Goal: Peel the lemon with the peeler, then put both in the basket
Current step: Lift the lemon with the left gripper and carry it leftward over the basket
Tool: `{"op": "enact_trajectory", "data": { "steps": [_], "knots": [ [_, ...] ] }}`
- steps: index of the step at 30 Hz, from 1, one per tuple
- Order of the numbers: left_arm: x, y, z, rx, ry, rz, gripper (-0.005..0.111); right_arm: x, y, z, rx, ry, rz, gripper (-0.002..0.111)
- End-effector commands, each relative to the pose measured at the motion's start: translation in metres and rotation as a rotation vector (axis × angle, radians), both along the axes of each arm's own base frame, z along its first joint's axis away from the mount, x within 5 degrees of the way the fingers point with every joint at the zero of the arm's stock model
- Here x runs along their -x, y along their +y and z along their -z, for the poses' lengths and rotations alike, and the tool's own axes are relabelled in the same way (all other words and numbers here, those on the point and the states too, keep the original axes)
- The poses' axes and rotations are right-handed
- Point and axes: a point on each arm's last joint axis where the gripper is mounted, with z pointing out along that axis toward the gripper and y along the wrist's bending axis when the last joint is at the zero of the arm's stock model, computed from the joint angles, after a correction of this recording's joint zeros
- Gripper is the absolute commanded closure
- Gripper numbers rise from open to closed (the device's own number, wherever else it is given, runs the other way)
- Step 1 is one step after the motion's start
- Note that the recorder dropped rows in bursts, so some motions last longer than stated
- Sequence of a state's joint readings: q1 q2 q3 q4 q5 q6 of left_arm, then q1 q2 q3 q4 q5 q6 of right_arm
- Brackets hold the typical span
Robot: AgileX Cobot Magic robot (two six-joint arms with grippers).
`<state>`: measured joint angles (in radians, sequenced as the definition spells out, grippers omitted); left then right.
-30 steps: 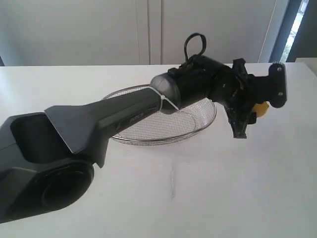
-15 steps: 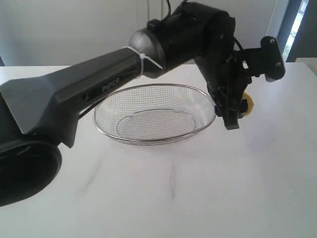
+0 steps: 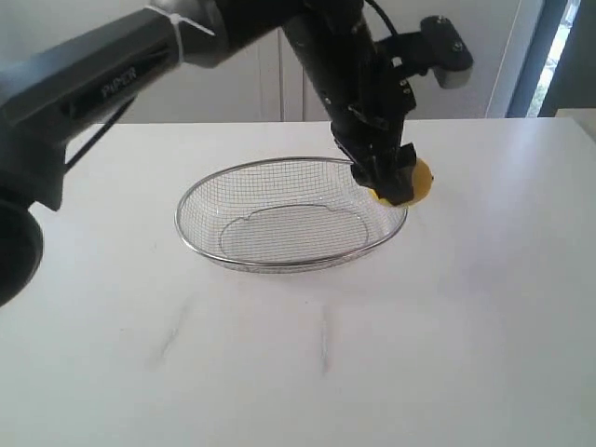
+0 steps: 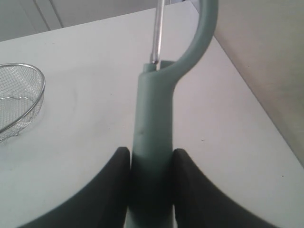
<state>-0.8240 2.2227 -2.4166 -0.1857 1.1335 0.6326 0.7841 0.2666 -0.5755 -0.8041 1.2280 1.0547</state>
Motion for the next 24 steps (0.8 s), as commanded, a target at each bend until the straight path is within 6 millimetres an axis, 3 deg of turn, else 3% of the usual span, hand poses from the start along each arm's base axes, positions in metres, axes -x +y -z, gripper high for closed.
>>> {"op": "enact_trajectory", "data": {
  "steps": [1, 10, 15, 18, 24],
  "knots": [
    [0.008, 0.025, -0.025, 0.007, 0.071, -0.004, 0.107, 0.000, -0.001, 0.000, 0.007, -0.013, 0.005, 0.108],
    [0.022, 0.085, -0.031, 0.022, 0.212, -0.066, 0.107, 0.000, 0.001, 0.000, 0.000, -0.018, -0.011, 0.108],
    [0.043, 0.129, -0.029, 0.177, 0.223, -0.096, 0.107, -0.002, 0.006, -0.003, -0.003, -0.052, -0.072, 0.108],
    [0.059, 0.155, -0.017, 0.263, 0.245, -0.101, 0.107, -0.002, 0.007, -0.003, -0.005, -0.051, -0.080, 0.108],
    [0.094, 0.190, -0.002, 0.540, 0.245, -0.046, 0.107, -0.002, 0.008, -0.004, -0.044, -0.066, -0.078, 0.108]
  ]
}}
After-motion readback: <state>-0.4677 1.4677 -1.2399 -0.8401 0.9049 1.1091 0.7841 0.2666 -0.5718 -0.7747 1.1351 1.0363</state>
